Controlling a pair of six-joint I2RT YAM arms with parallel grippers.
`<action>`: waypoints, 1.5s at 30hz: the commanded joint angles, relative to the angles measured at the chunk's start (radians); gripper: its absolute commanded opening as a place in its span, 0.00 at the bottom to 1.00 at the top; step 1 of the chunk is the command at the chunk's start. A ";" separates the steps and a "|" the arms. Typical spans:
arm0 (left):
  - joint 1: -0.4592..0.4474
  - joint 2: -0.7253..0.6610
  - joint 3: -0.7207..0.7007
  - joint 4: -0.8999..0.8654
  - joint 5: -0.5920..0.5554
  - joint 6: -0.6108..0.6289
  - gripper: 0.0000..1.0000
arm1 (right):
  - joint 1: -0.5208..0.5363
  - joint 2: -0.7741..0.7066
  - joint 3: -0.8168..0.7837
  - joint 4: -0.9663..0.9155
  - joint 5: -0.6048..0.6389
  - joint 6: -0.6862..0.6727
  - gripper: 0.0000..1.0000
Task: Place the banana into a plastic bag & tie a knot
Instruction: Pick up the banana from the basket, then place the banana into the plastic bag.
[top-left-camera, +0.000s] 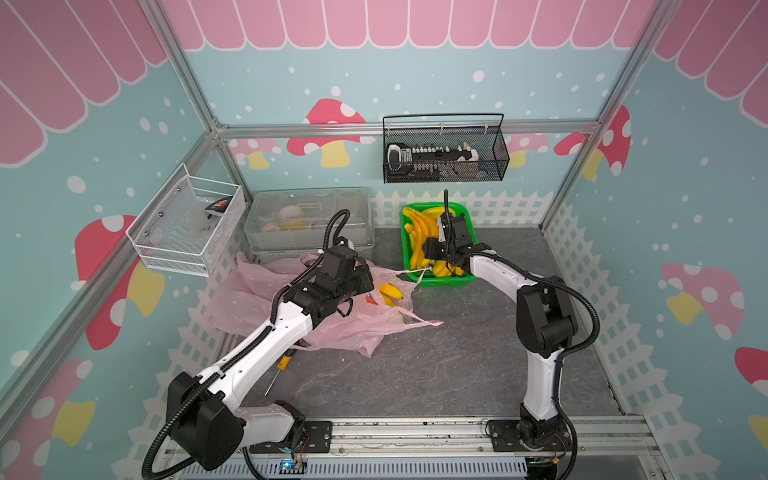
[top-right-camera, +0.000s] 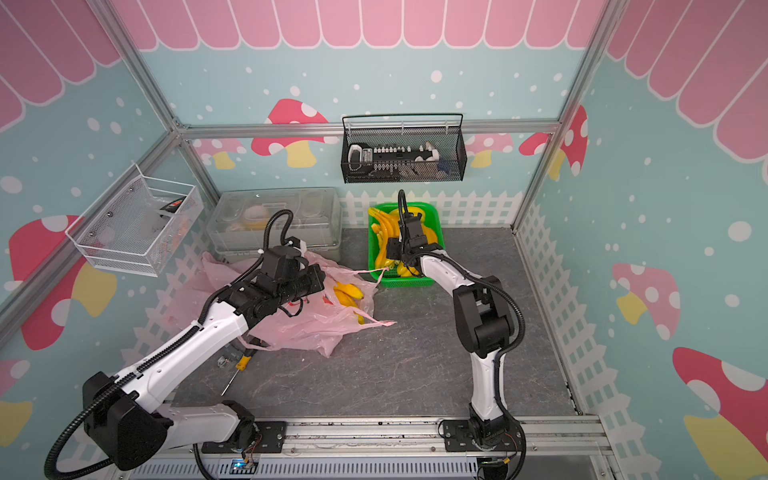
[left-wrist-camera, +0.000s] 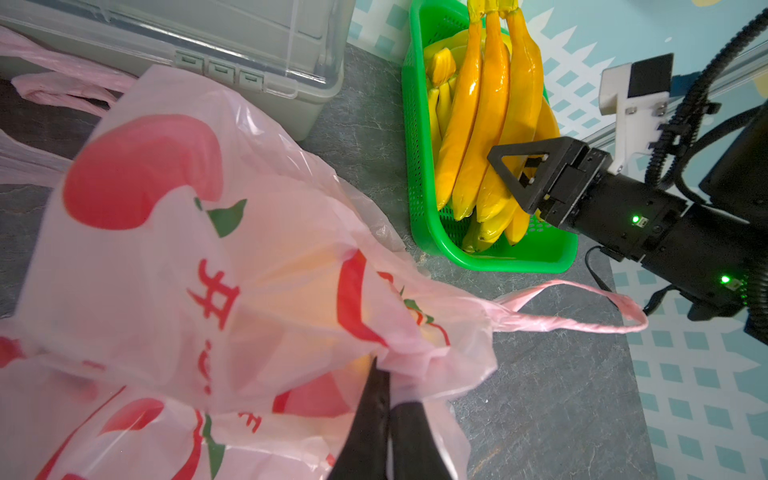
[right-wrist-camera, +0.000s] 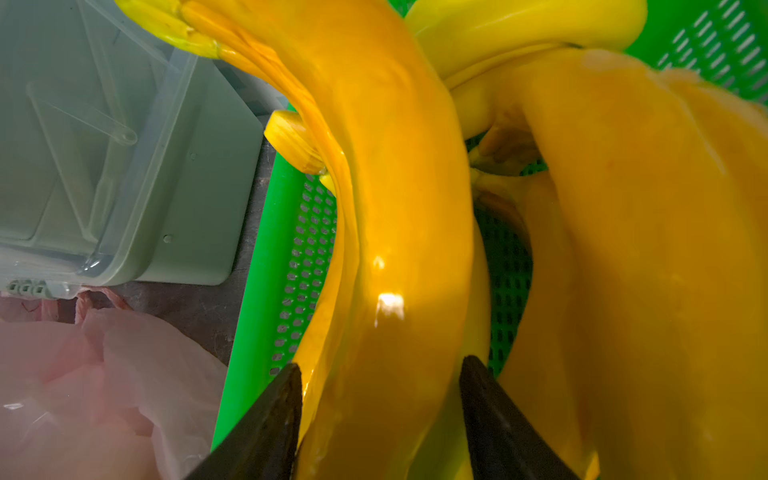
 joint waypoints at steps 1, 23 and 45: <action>-0.004 -0.024 -0.014 0.015 -0.001 0.006 0.00 | -0.005 0.025 0.047 0.000 -0.003 0.011 0.51; -0.004 -0.021 -0.008 0.009 -0.019 0.021 0.00 | 0.003 -0.487 -0.341 0.069 -0.057 0.011 0.25; -0.059 -0.001 0.019 0.002 -0.036 0.070 0.00 | 0.337 -1.121 -0.792 -0.414 0.193 0.066 0.21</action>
